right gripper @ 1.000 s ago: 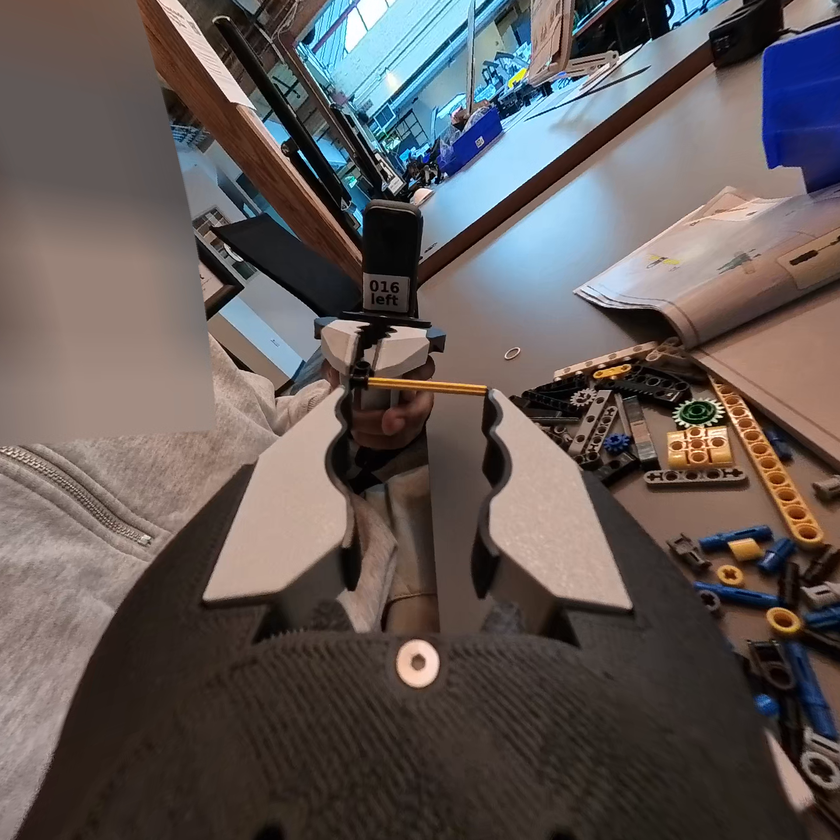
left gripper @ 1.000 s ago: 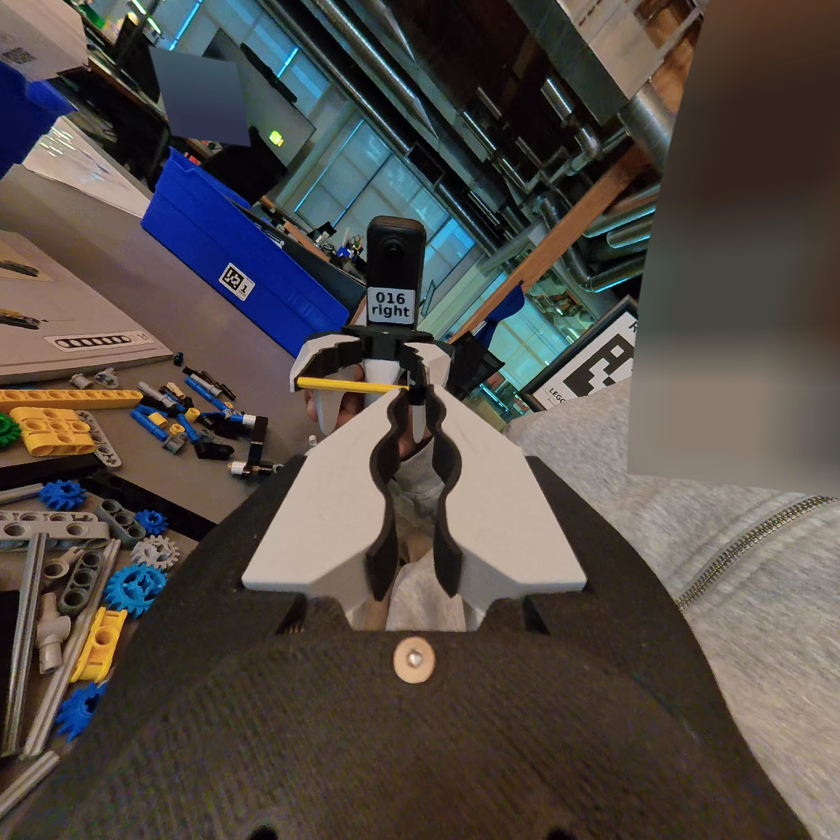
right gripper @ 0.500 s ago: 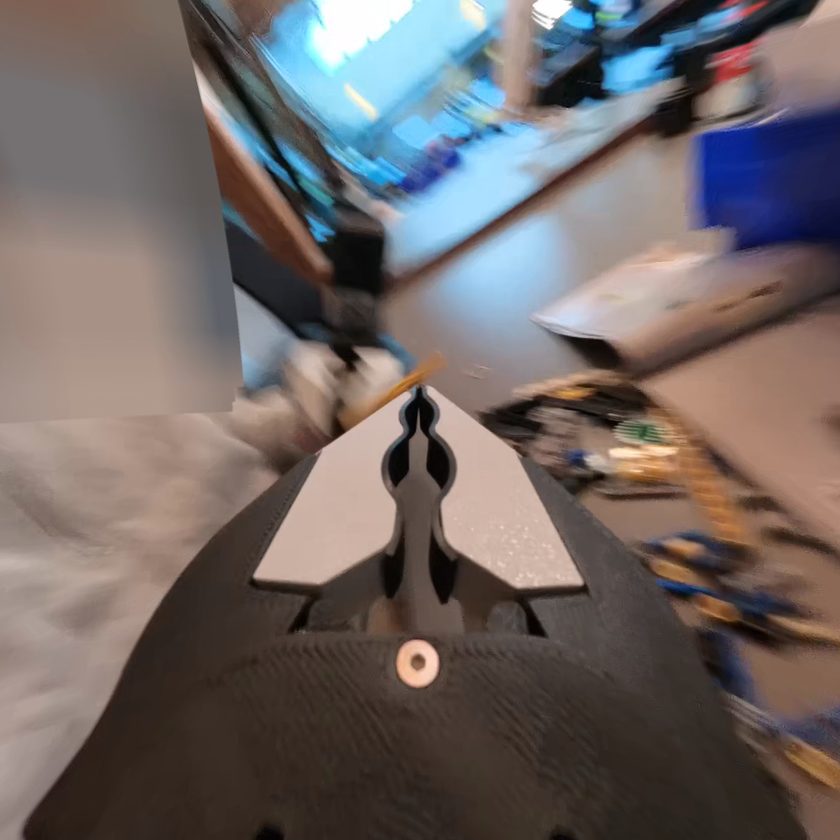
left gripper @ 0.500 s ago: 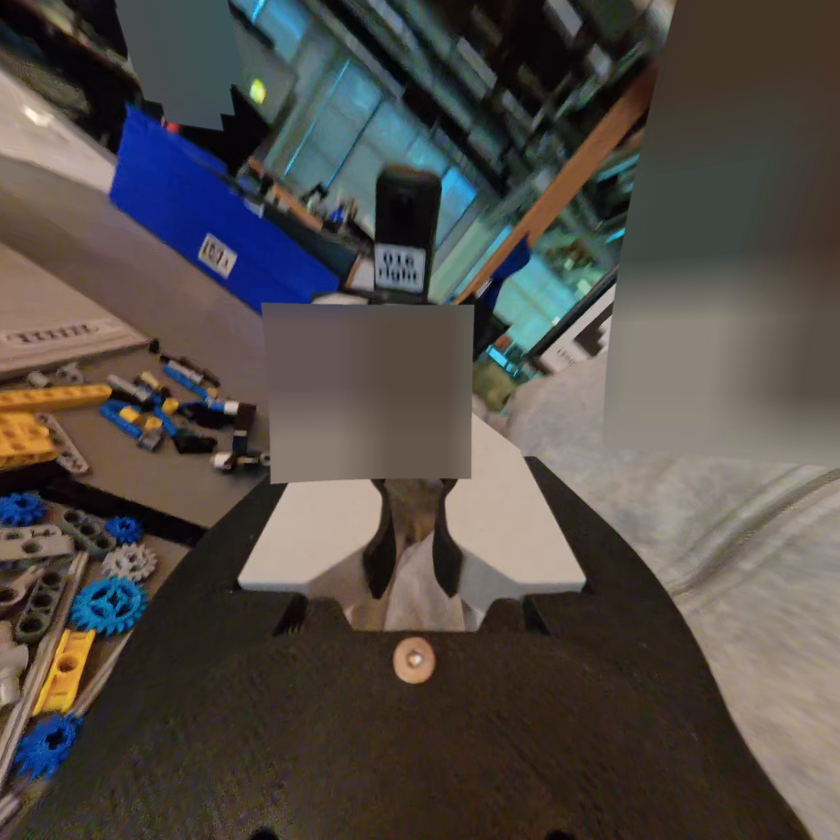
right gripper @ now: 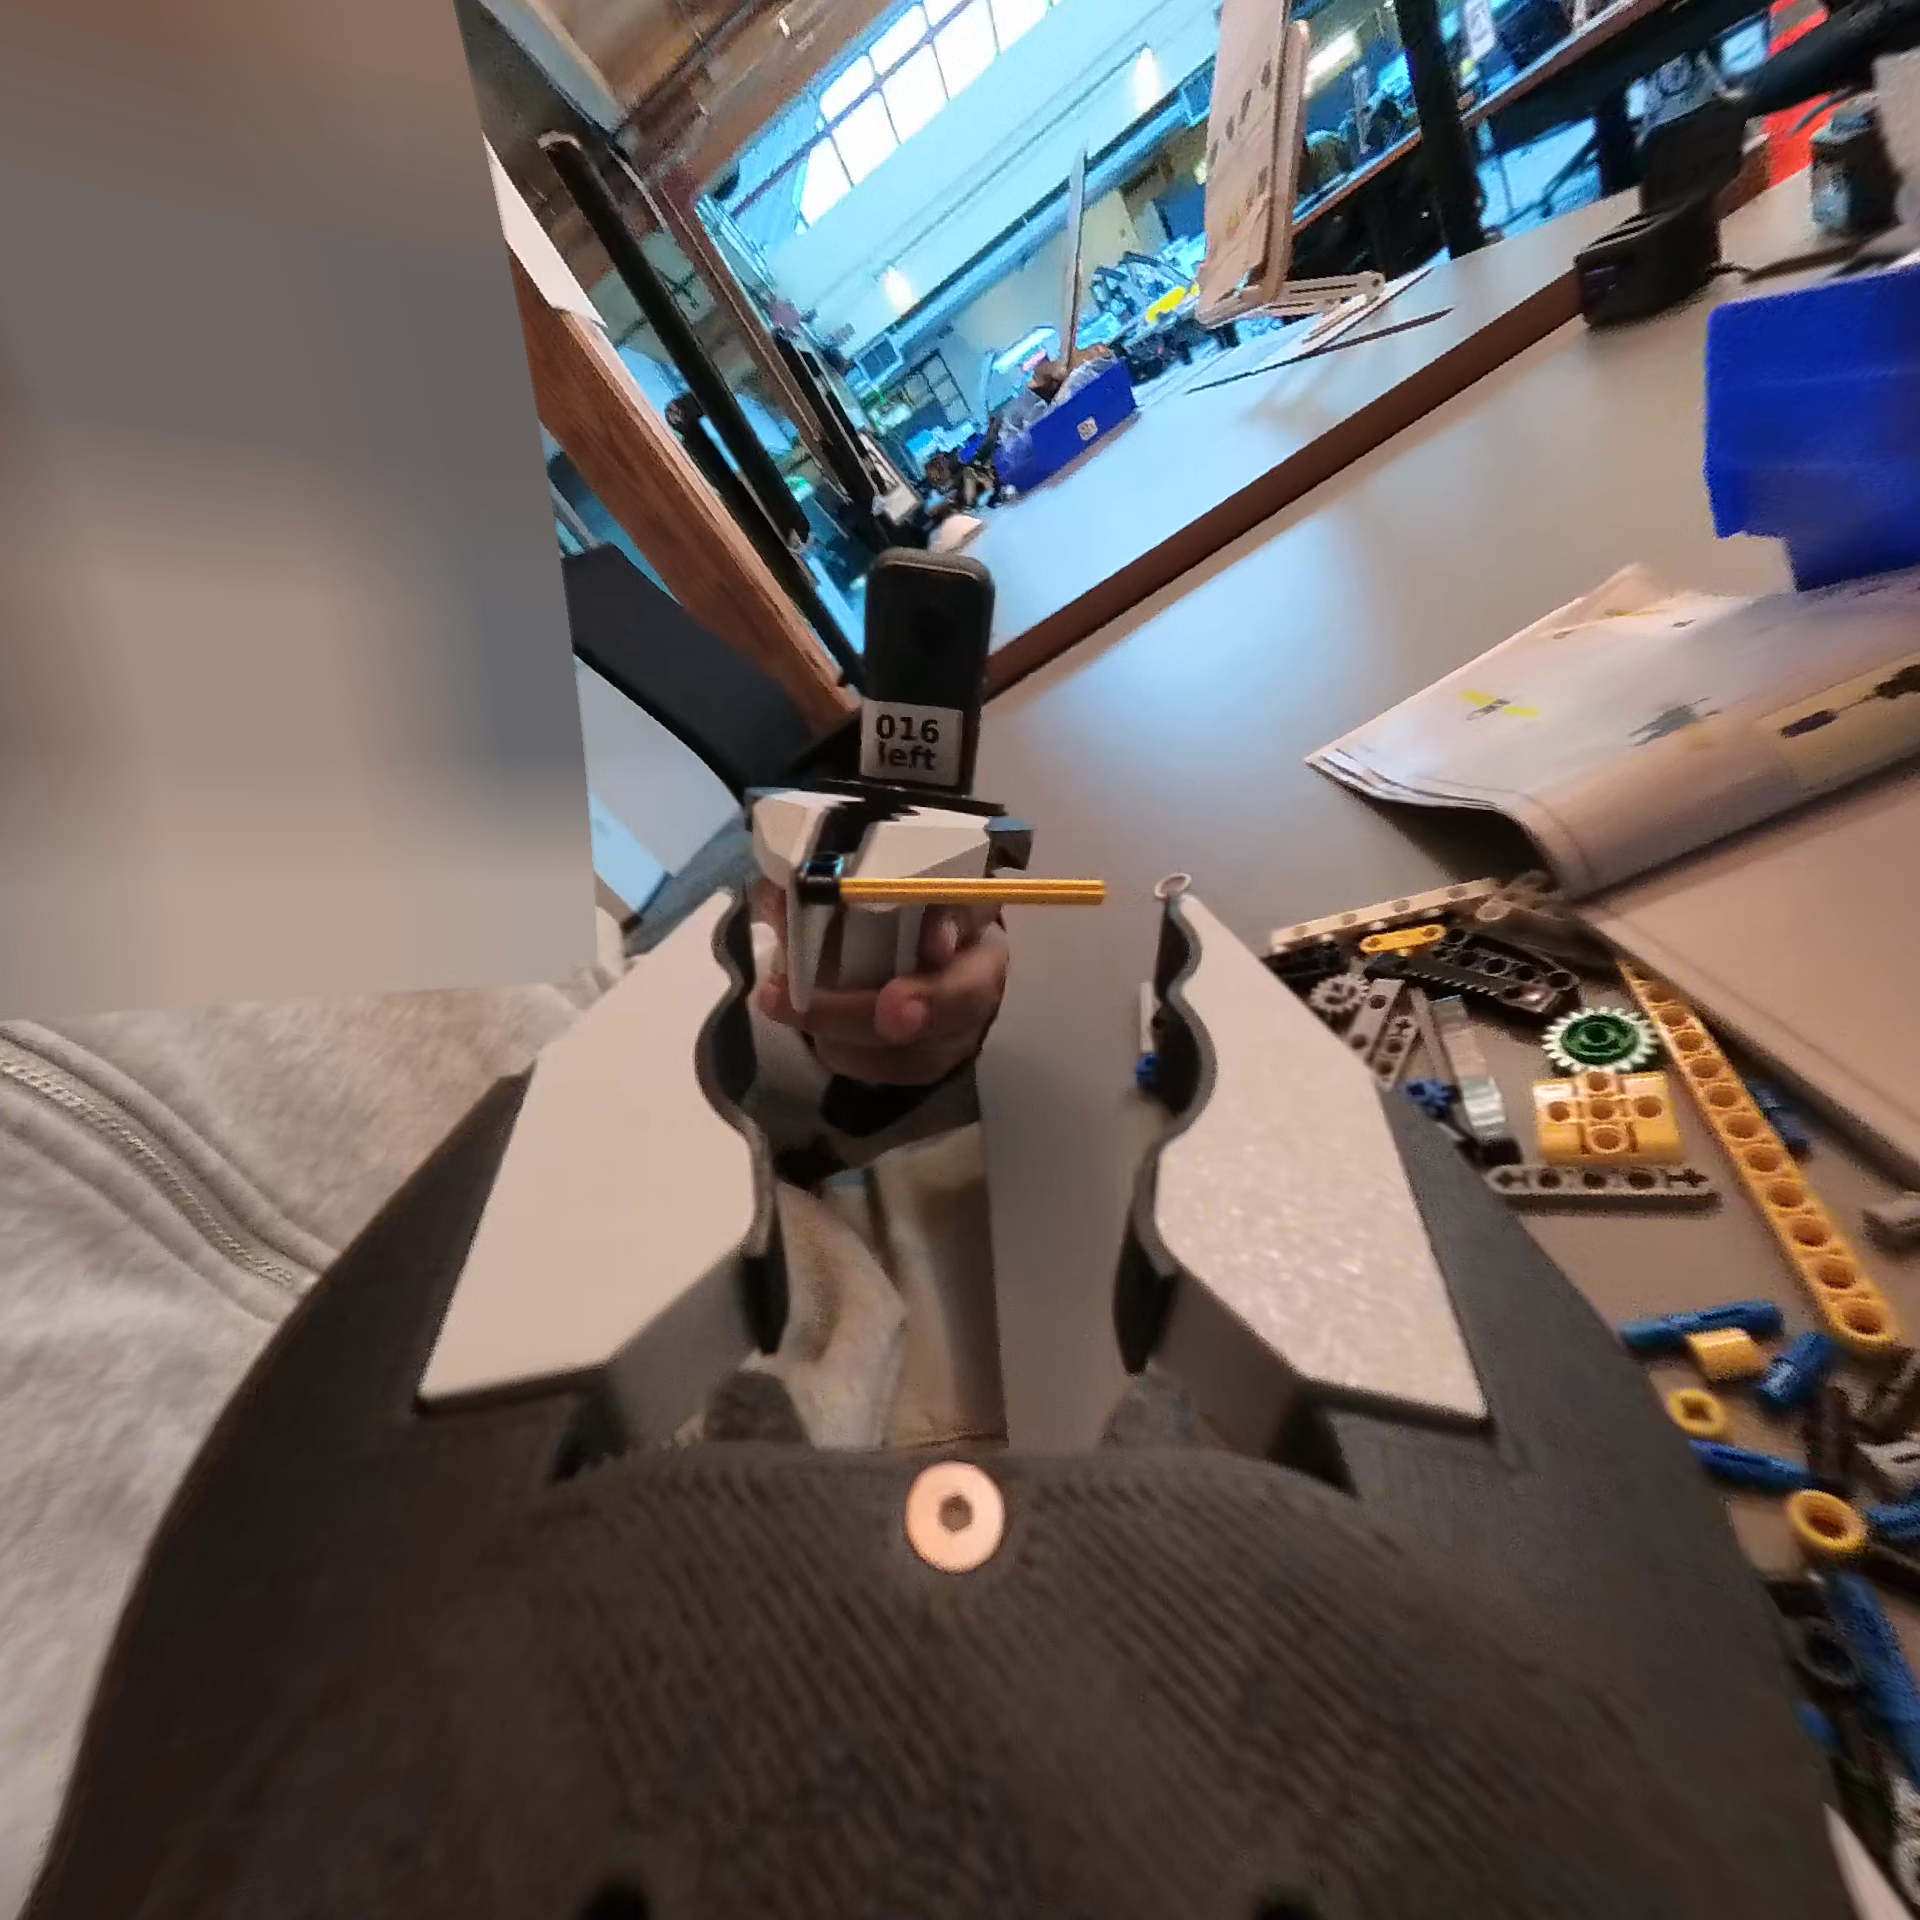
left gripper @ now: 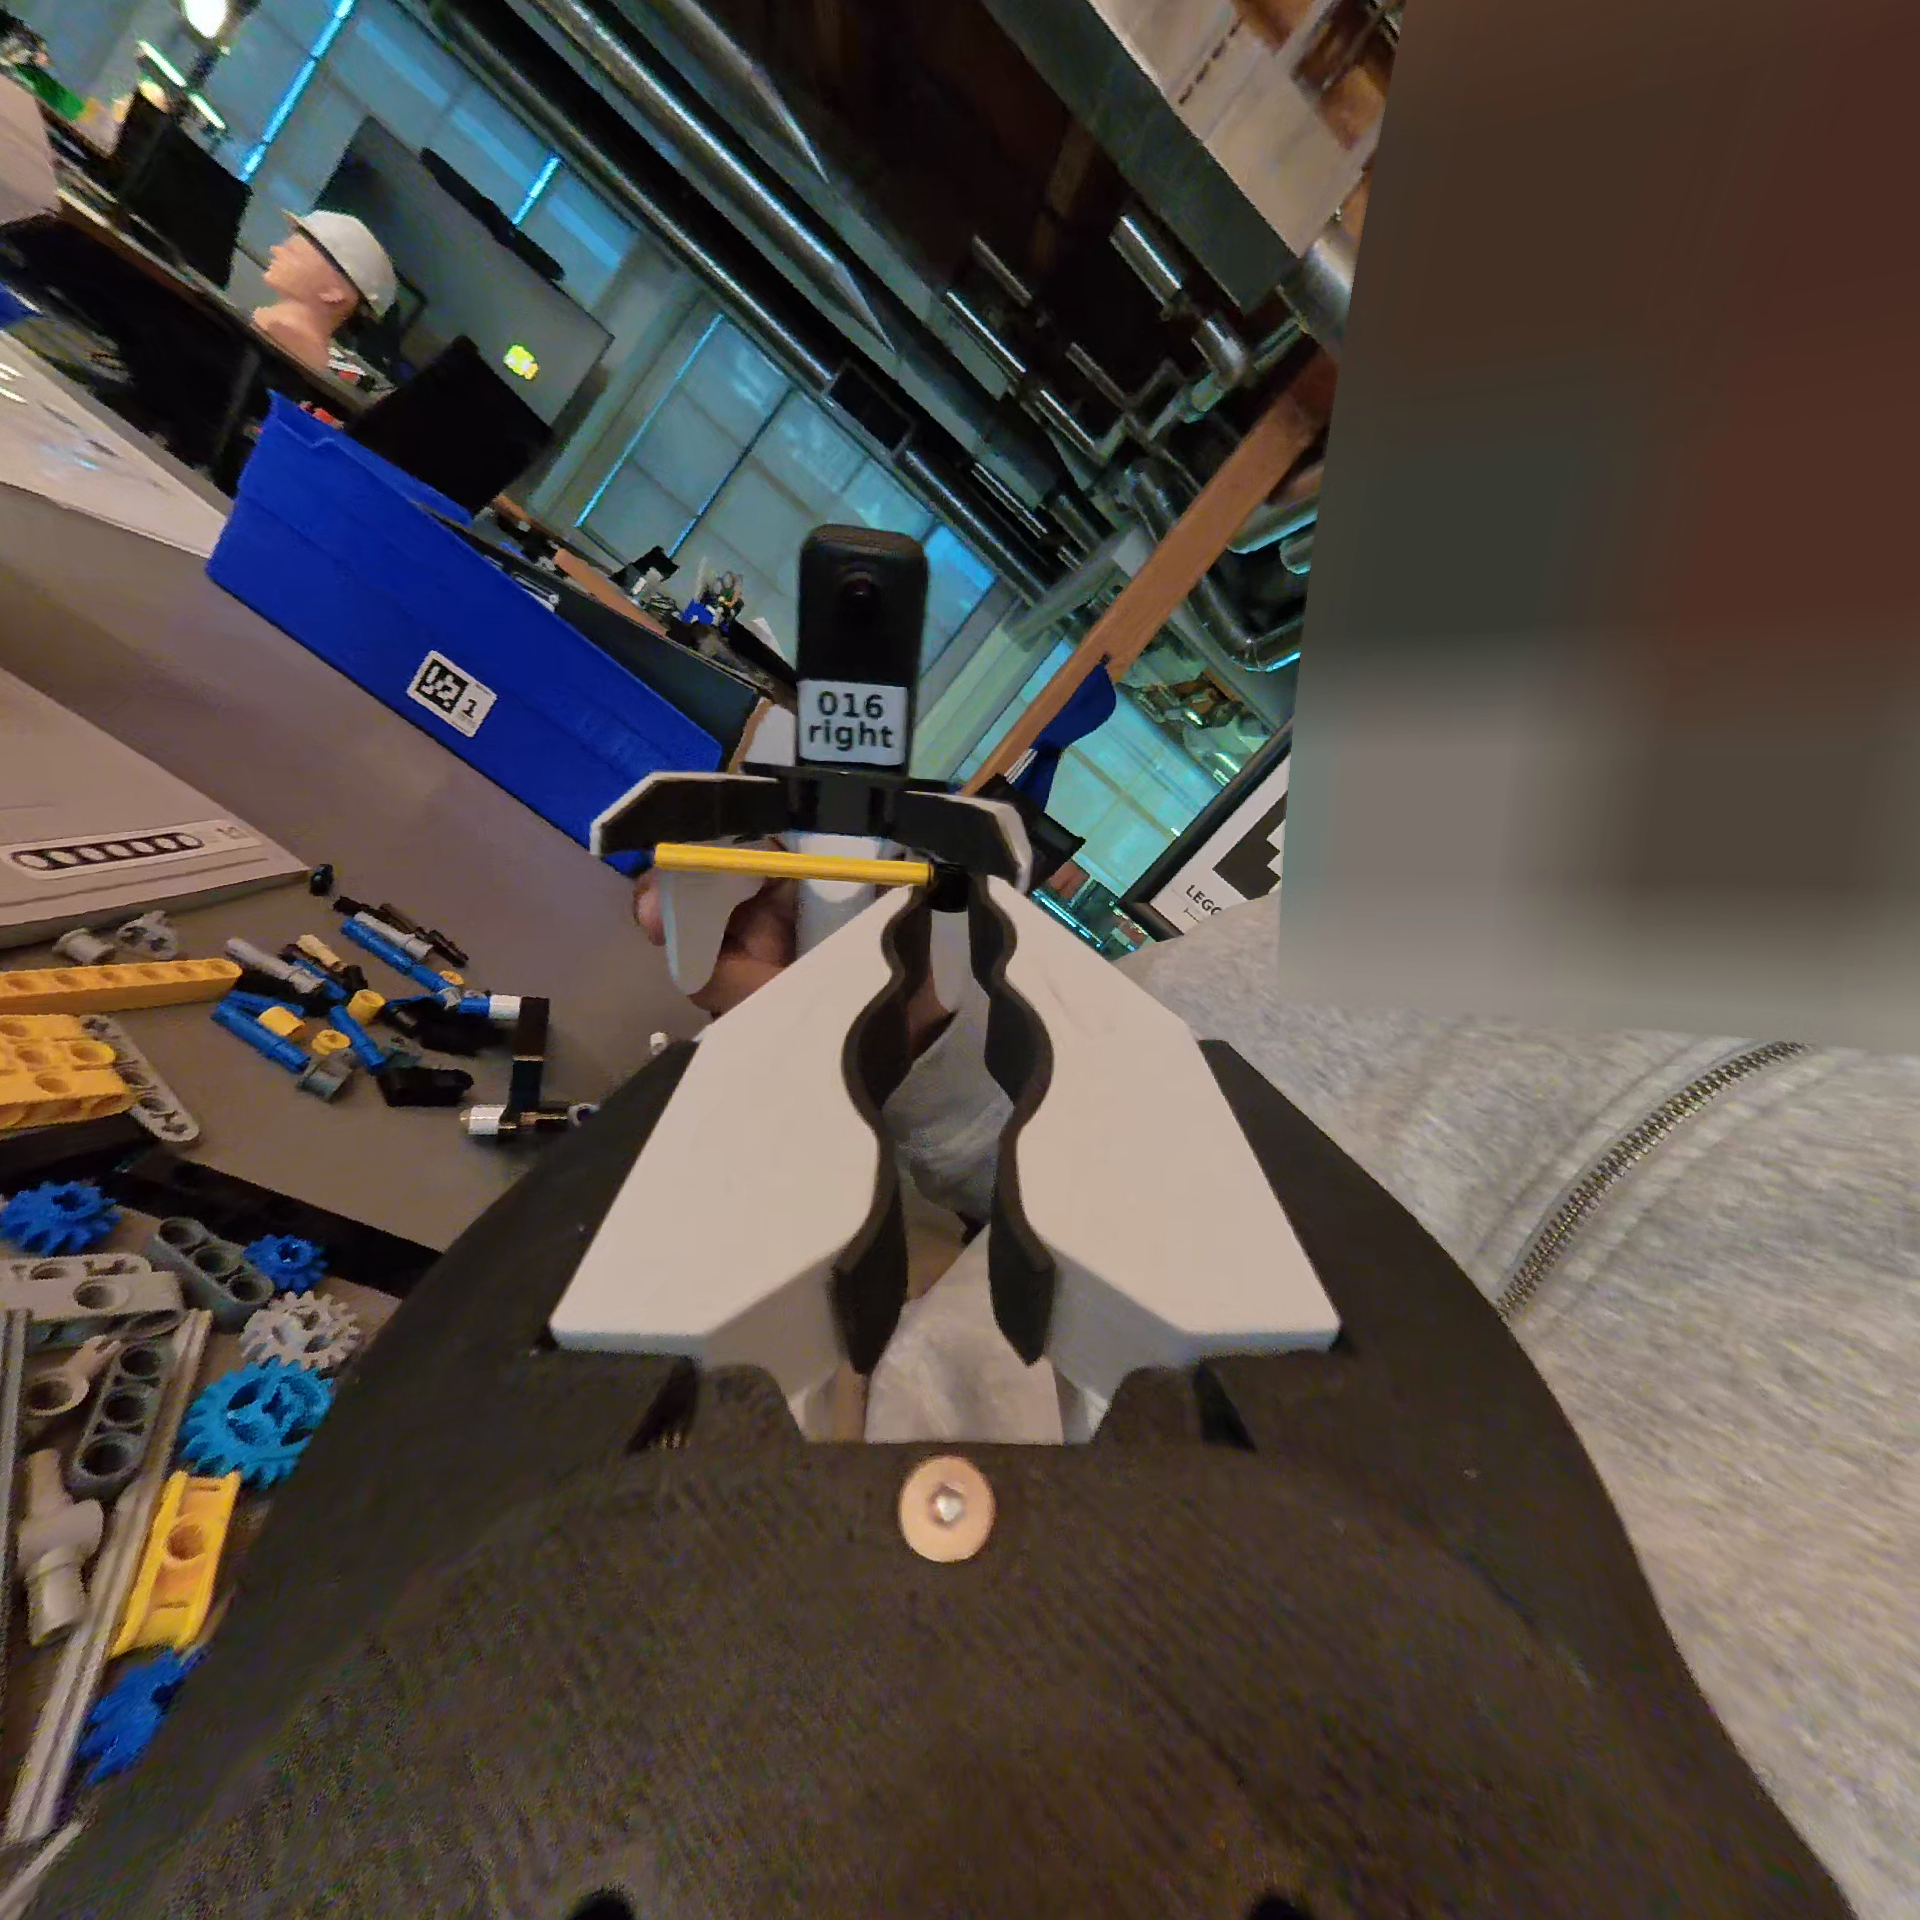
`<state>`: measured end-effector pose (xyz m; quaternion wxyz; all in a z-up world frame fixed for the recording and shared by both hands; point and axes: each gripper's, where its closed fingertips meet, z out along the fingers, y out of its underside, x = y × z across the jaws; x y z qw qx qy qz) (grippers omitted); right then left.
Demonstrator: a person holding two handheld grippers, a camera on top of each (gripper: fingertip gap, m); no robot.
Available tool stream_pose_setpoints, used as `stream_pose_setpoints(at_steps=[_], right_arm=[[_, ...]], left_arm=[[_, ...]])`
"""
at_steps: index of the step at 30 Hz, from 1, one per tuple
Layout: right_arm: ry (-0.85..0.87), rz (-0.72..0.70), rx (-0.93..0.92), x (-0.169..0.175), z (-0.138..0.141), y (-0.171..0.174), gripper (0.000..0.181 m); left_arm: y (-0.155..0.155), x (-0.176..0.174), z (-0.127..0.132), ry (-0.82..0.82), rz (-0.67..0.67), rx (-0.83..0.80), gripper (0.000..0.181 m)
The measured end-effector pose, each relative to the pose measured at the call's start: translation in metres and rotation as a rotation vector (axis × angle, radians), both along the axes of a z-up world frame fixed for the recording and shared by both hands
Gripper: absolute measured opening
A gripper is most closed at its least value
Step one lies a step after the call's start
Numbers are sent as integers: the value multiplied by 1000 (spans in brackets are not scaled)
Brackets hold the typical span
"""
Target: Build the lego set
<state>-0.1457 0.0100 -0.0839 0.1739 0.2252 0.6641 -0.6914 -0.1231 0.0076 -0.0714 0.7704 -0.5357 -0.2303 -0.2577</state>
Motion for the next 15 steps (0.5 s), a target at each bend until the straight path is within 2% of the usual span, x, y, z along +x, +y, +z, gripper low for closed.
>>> stream_pose_setpoints(at_steps=[1, 8, 15], right_arm=[[-14, 9, -12, 0, 0, 1, 75], [-4, 27, -22, 3, 2, 0, 59], [7, 33, -7, 4, 0, -1, 58]], left_arm=[[0, 1, 1, 3, -5, 4, 4], [2, 3, 0, 5, -19, 3, 4], [3, 4, -1, 1, -26, 0, 4]])
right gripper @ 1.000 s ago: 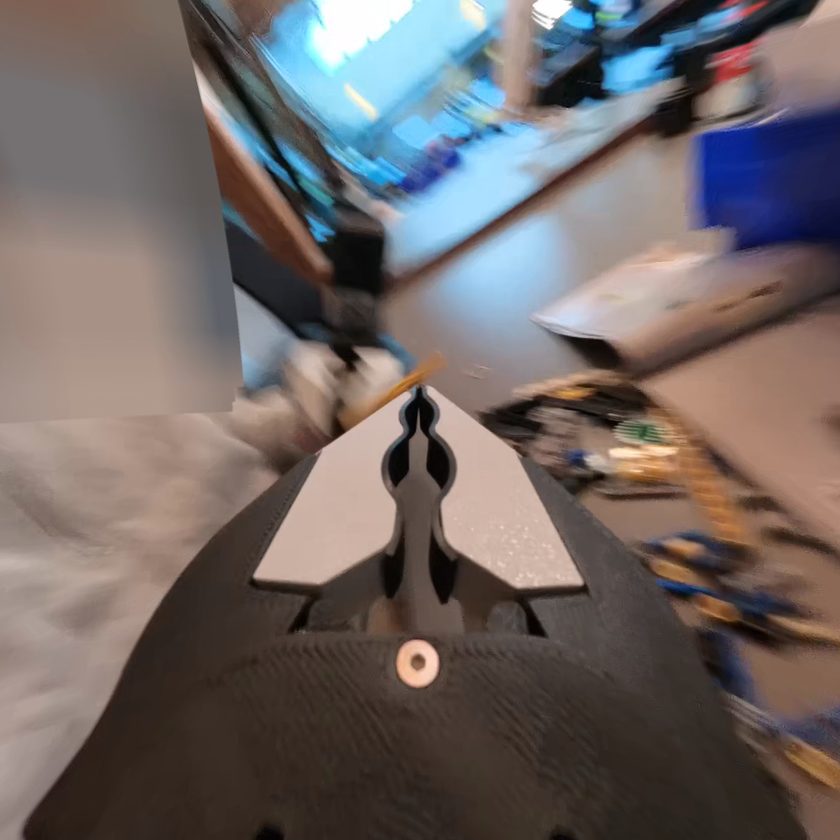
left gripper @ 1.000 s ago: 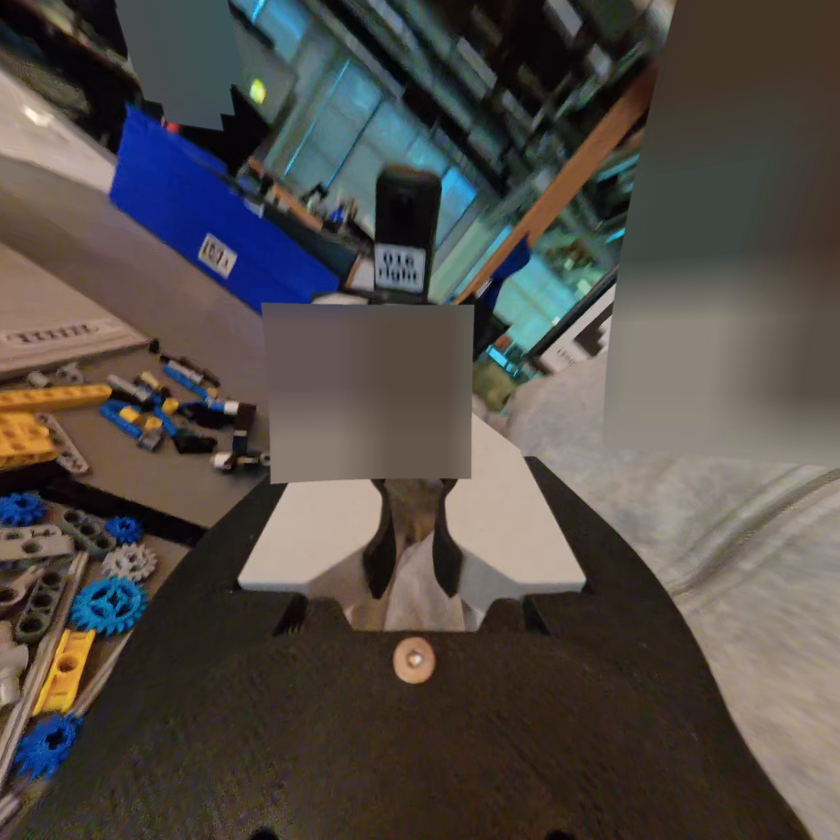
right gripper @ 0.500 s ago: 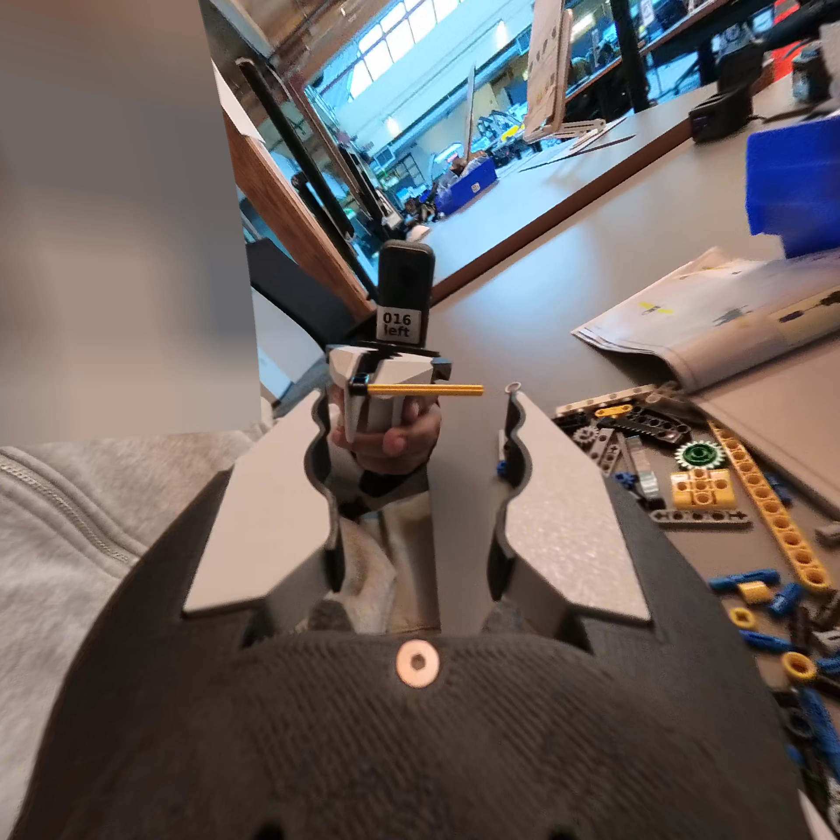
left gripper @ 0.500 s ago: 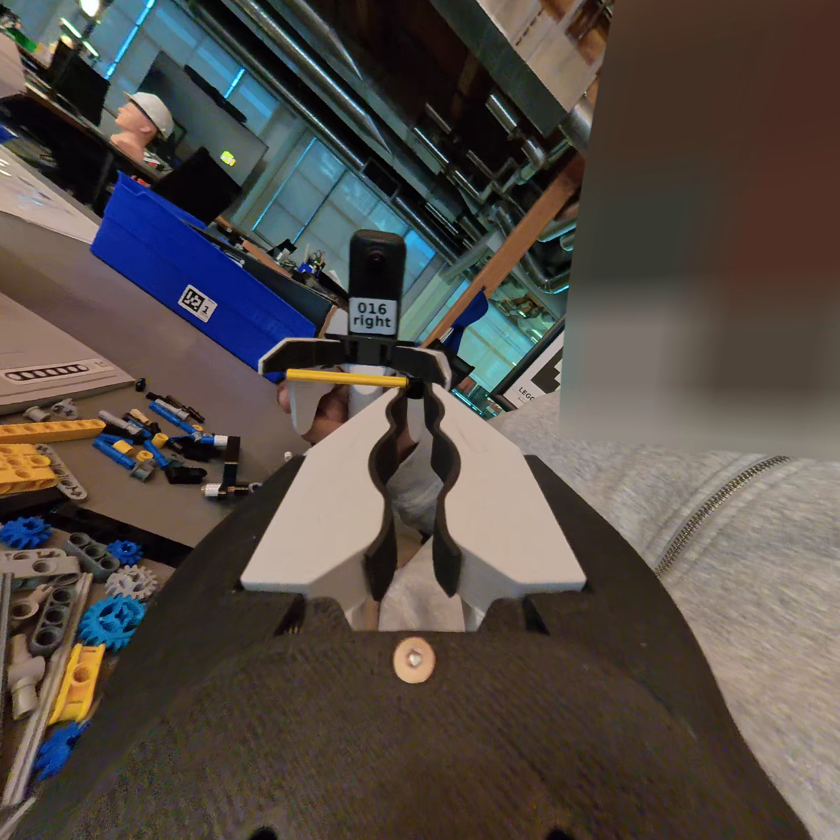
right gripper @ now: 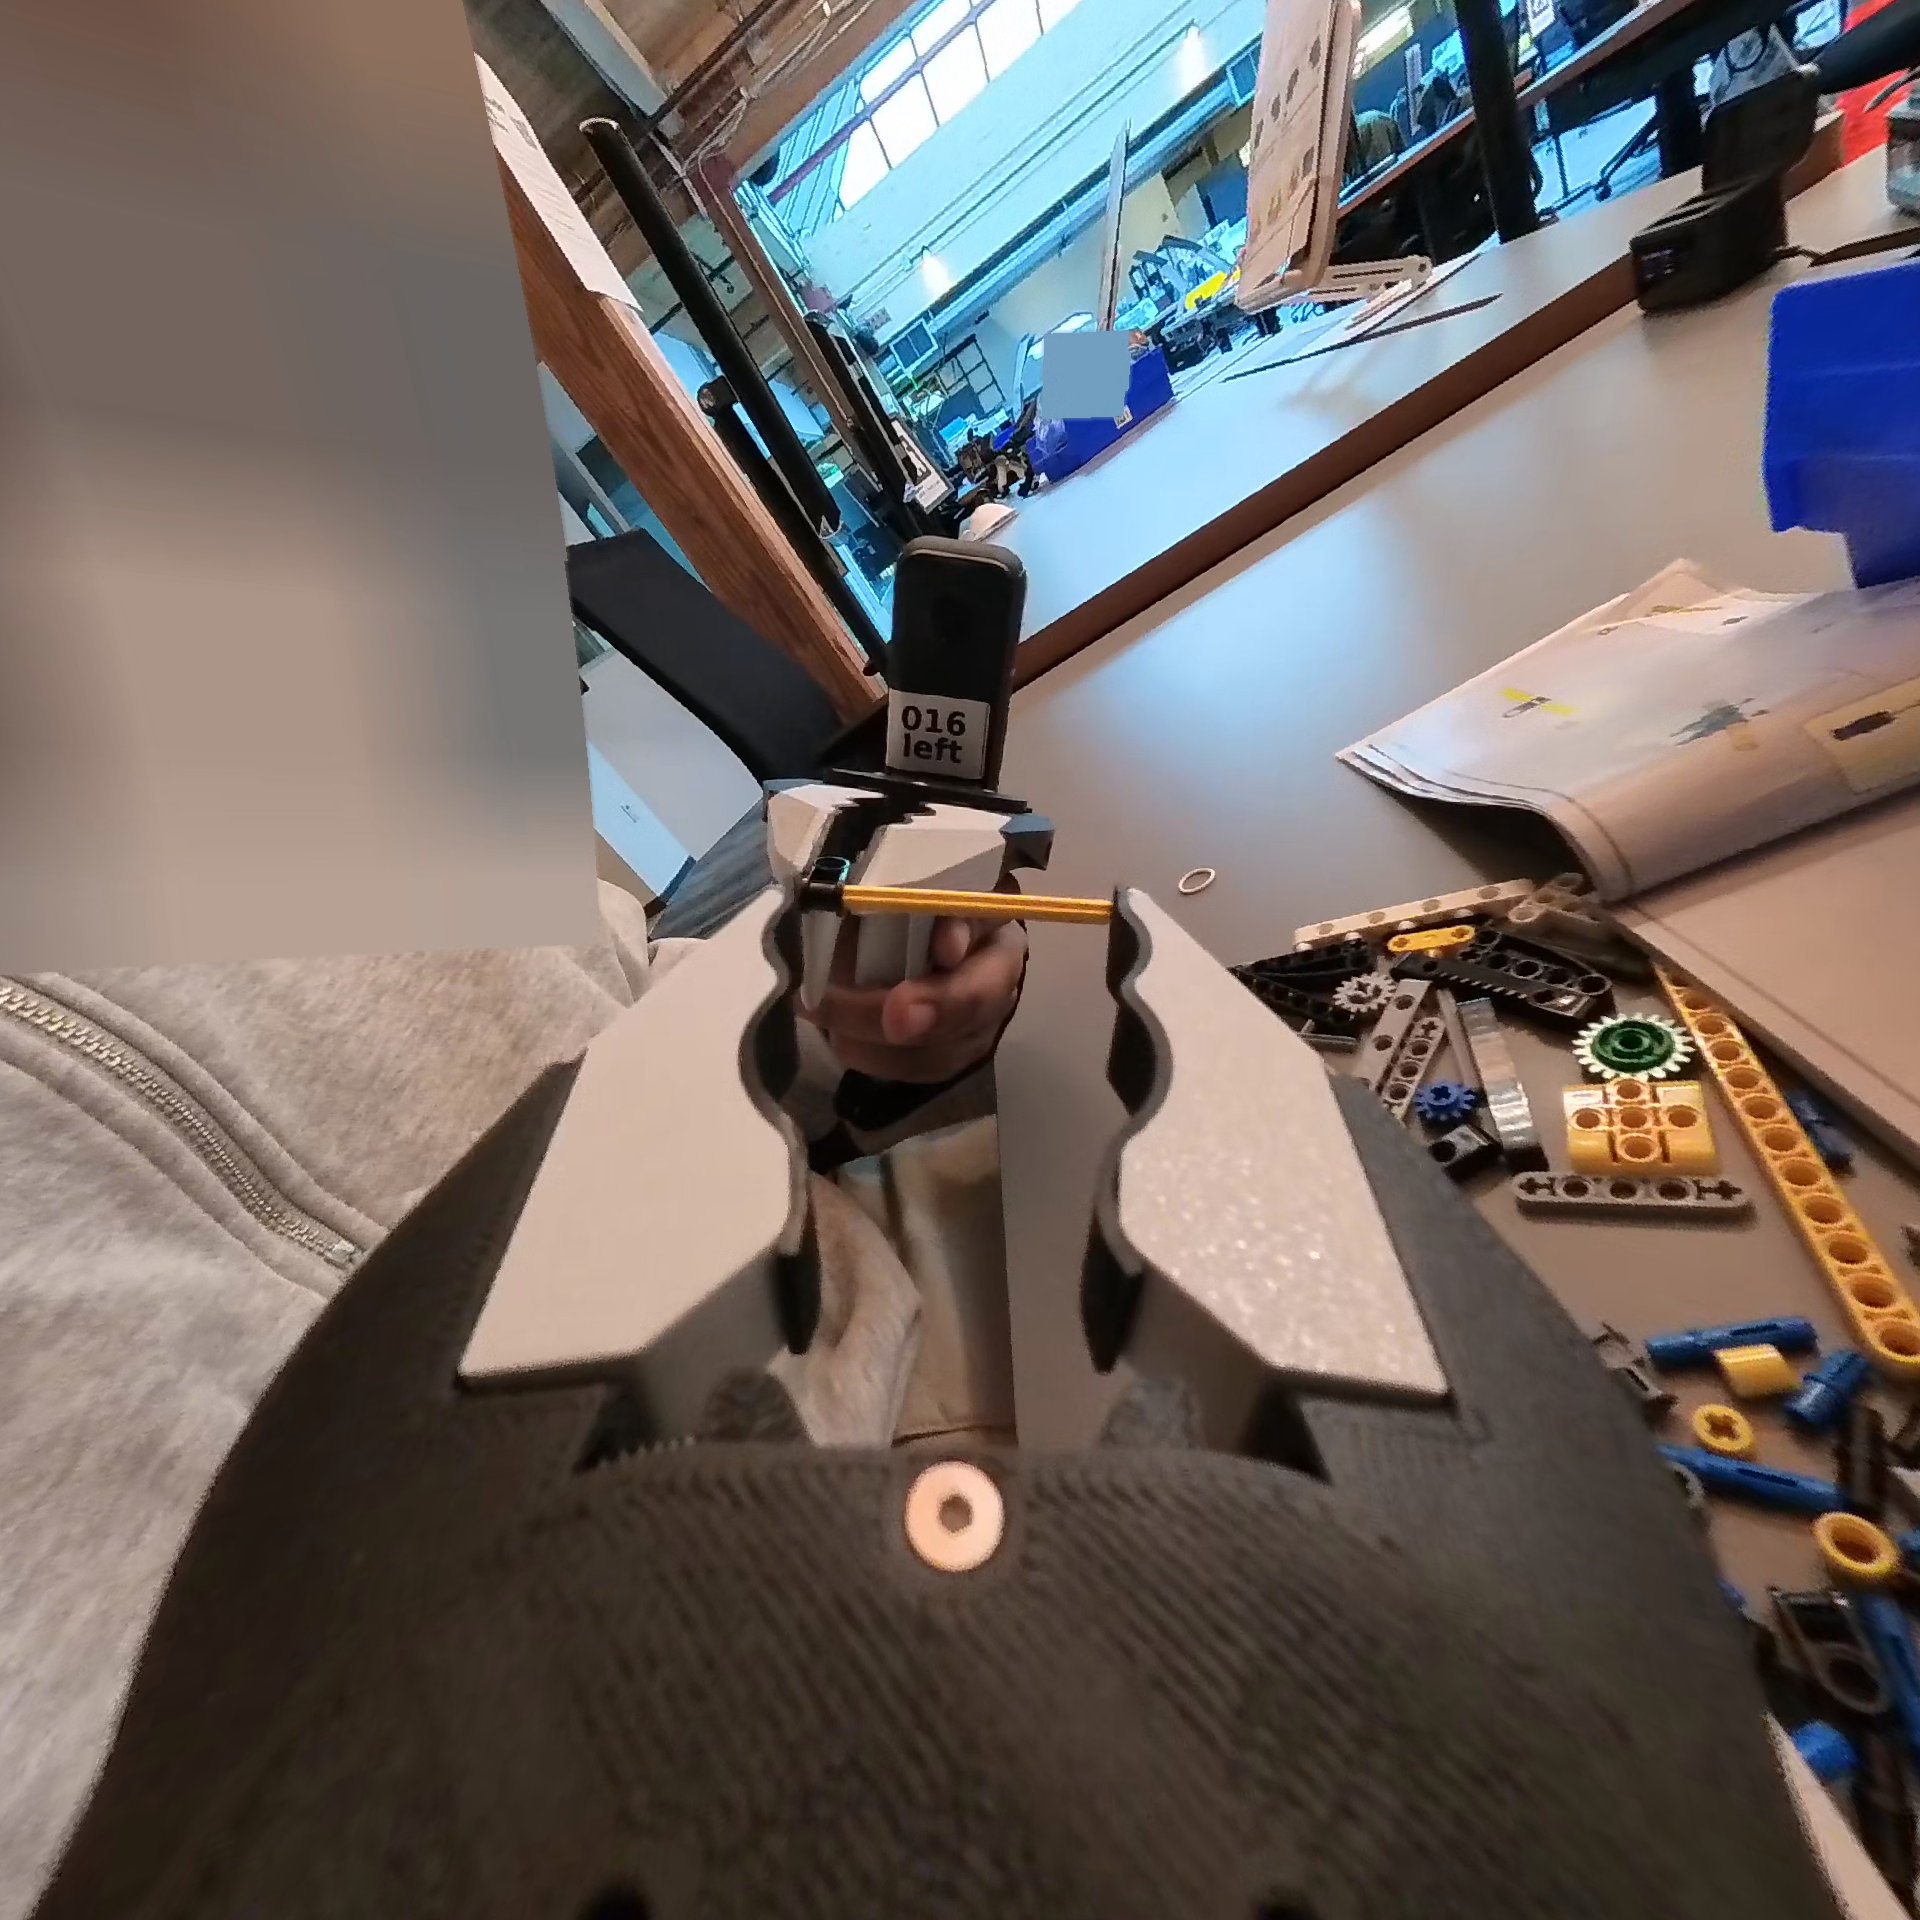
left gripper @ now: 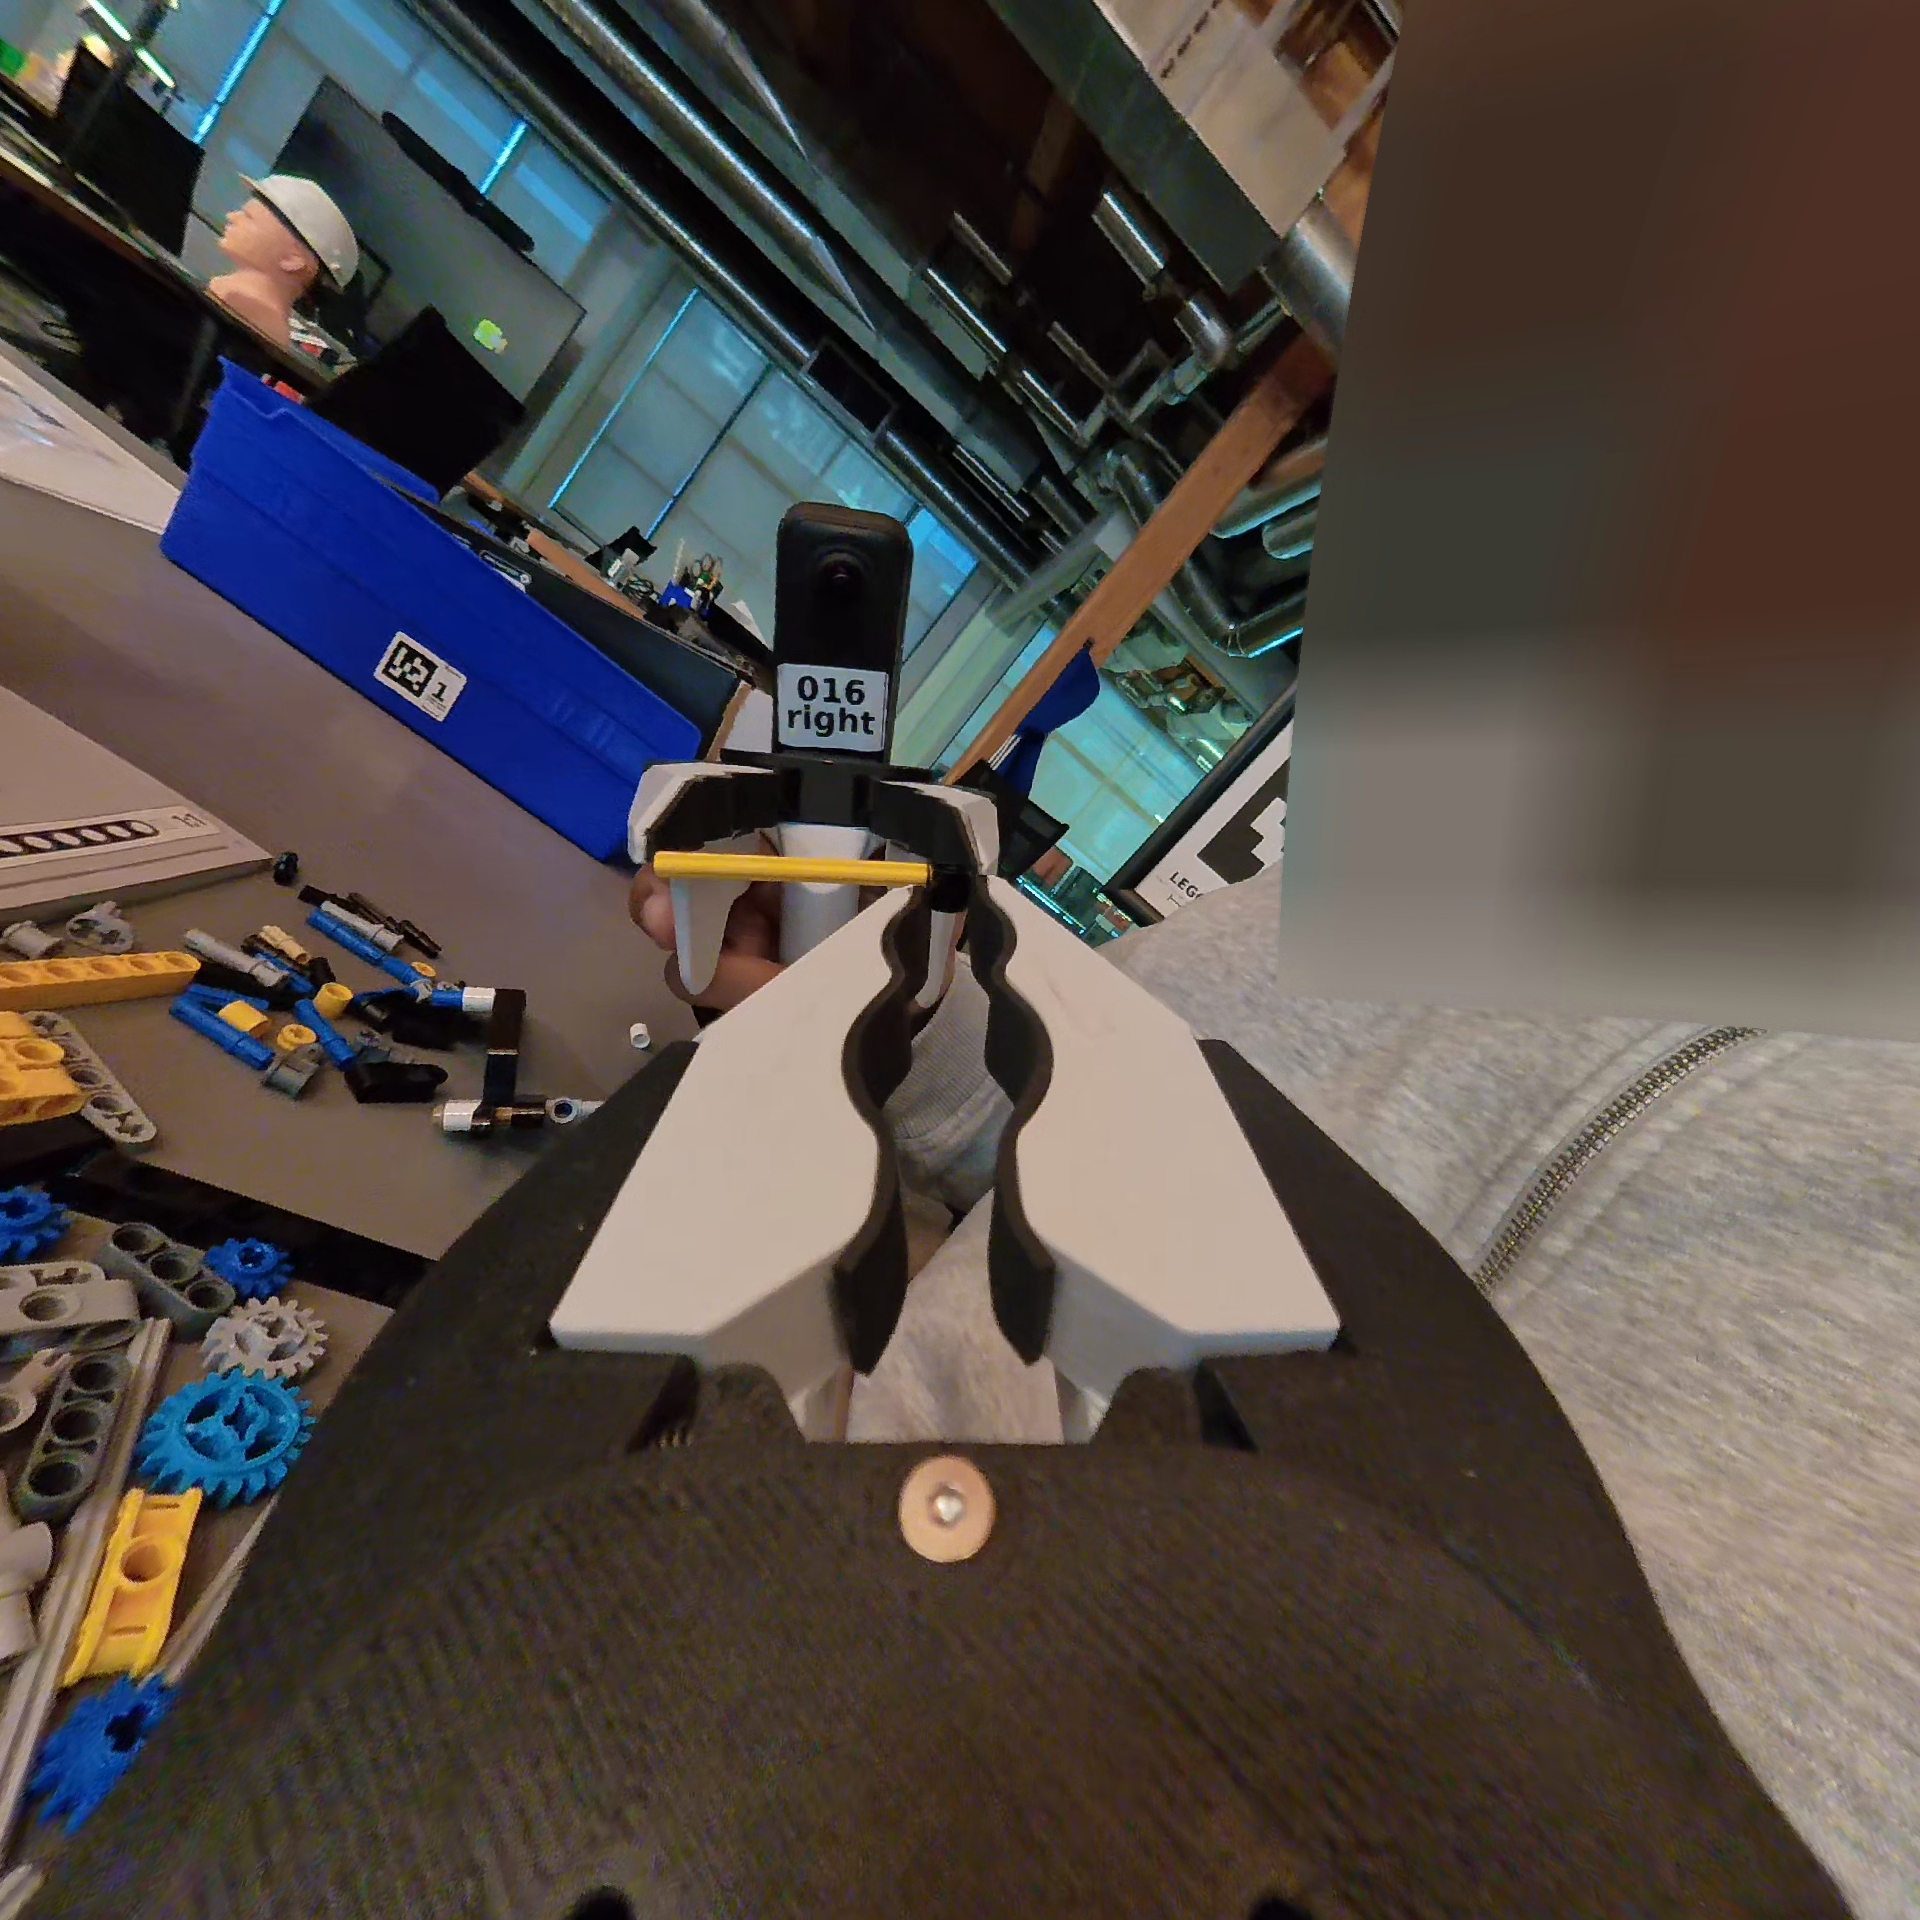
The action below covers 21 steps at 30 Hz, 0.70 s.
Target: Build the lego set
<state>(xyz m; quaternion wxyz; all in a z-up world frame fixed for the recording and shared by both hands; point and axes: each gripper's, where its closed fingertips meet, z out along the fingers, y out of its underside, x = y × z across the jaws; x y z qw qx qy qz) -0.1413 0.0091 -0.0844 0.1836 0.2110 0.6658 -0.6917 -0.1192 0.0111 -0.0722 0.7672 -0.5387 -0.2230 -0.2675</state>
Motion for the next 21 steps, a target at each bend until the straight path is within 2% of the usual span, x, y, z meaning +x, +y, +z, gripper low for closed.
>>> stream_pose_setpoints(at_steps=[7, 8, 9, 10, 11, 12, 13, 14, 16, 19, 21], right_arm=[[-1, 10, 6, 0, -2, 0, 57], [16, 56, -45, 7, 6, 2, 7], [-3, 42, -85, 5, 12, 3, 0], [-5, 24, -75, 3, 10, 3, 0], [31, -1, 0, 0, 0, 2, 0], [74, -27, 63, -2, -9, 1, 4], [86, -39, 68, -3, -8, 0, 17], [79, -23, 49, -1, -5, 0, 20], [72, -27, 26, -3, -3, 1, 39], [10, 10, -29, -2, 0, 3, 60], [-53, 47, -54, -1, -1, 3, 67]], left_arm=[[0, -2, -2, -8, 2, -4, 4], [1, -9, -9, -20, 49, -44, 4], [1, -9, -11, -7, 52, -49, 4], [-1, -4, -4, -5, 10, -7, 4], [-3, 0, 3, -15, -21, 39, 4], [-2, 1, 4, -7, -18, 37, 4], [0, 0, -1, 10, 0, 1, 4], [2, 0, -3, 23, 4, -18, 4], [-1, 0, 0, 15, -1, 4, 4], [-3, 0, 0, 34, 4, 8, 4], [-3, 2, 0, 69, 8, -3, 4]])
